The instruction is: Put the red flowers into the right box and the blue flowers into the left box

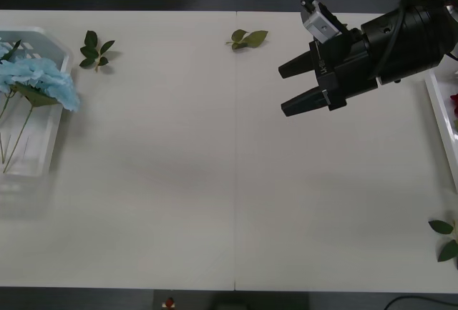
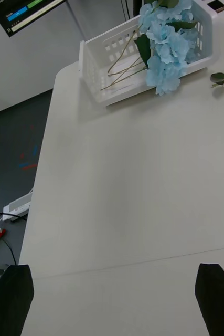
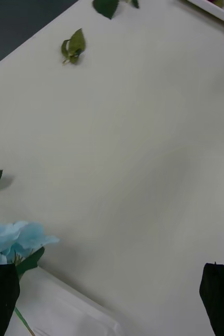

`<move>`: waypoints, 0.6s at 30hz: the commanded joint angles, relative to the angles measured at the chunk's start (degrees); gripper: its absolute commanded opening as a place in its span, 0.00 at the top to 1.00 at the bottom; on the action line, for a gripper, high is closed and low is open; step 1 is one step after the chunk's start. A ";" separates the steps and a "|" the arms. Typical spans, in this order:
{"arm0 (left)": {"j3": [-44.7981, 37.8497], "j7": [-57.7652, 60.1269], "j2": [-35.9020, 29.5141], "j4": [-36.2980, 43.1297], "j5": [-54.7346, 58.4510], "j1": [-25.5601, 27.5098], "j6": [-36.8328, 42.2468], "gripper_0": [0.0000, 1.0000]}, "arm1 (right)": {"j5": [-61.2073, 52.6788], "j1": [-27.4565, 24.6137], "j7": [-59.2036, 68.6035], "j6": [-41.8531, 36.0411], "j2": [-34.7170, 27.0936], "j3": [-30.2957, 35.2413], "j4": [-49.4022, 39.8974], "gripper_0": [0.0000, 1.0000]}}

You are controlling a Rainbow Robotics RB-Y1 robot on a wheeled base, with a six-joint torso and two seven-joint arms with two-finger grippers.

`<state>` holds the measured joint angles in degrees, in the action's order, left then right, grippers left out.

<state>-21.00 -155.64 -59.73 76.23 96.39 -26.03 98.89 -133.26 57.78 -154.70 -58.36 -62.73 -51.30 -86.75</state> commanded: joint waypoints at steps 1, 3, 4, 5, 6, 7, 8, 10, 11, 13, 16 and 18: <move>6.50 0.64 -4.86 2.44 6.26 -0.60 -4.32 0.00 | 0.02 2.43 -0.30 0.09 -0.81 0.50 -1.14 0.10; 9.23 0.64 -5.30 4.63 7.67 -0.60 -6.34 0.00 | 0.02 2.43 -0.30 0.09 -0.81 0.50 -1.14 0.10; 10.63 0.64 -5.39 6.22 8.46 -0.60 -7.66 0.00 | 0.02 2.43 -0.30 0.09 -0.81 0.50 -1.14 0.10; 11.77 0.64 -5.39 7.45 8.99 -0.60 -8.63 0.00 | 0.02 2.43 -0.30 0.09 -0.81 0.50 -1.14 0.10; 13.00 0.64 -5.39 8.68 9.43 -0.60 -9.77 0.00 | 0.02 2.43 -0.30 0.09 -0.81 0.50 -1.14 0.10; 13.97 0.64 -5.39 9.73 9.95 -0.60 -10.65 0.00 | 0.02 2.43 -0.30 0.09 -0.81 0.50 -1.14 0.10; 15.20 0.64 -5.39 10.87 10.39 -0.60 -11.53 0.00 | 0.02 2.43 -0.30 0.09 -0.81 0.50 -1.14 0.10; 17.14 0.64 -5.39 12.81 11.10 -0.60 -13.02 0.00 | 0.02 2.43 -0.30 0.09 -0.81 0.50 -1.14 0.10; 18.37 0.64 -5.39 13.95 11.36 -0.60 -13.99 0.00 | 0.02 2.43 -0.30 0.09 -0.81 0.50 -1.14 0.10; 19.51 0.64 -5.39 15.27 11.62 -0.69 -15.57 0.00 | 0.02 2.43 -0.30 0.09 -0.81 0.50 -1.14 0.10; 21.27 0.64 -5.39 17.91 11.62 -0.78 -18.56 0.00 | 0.02 2.43 -0.30 0.09 -0.81 0.50 -1.14 0.10; 21.97 0.64 -5.39 18.96 11.62 -0.78 -19.79 0.00 | 0.02 2.43 -0.30 0.09 -0.81 0.50 -1.14 0.10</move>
<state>1.30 -156.88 -63.28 93.01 107.39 -26.03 80.62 -133.26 57.78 -154.70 -58.36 -62.73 -51.30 -86.75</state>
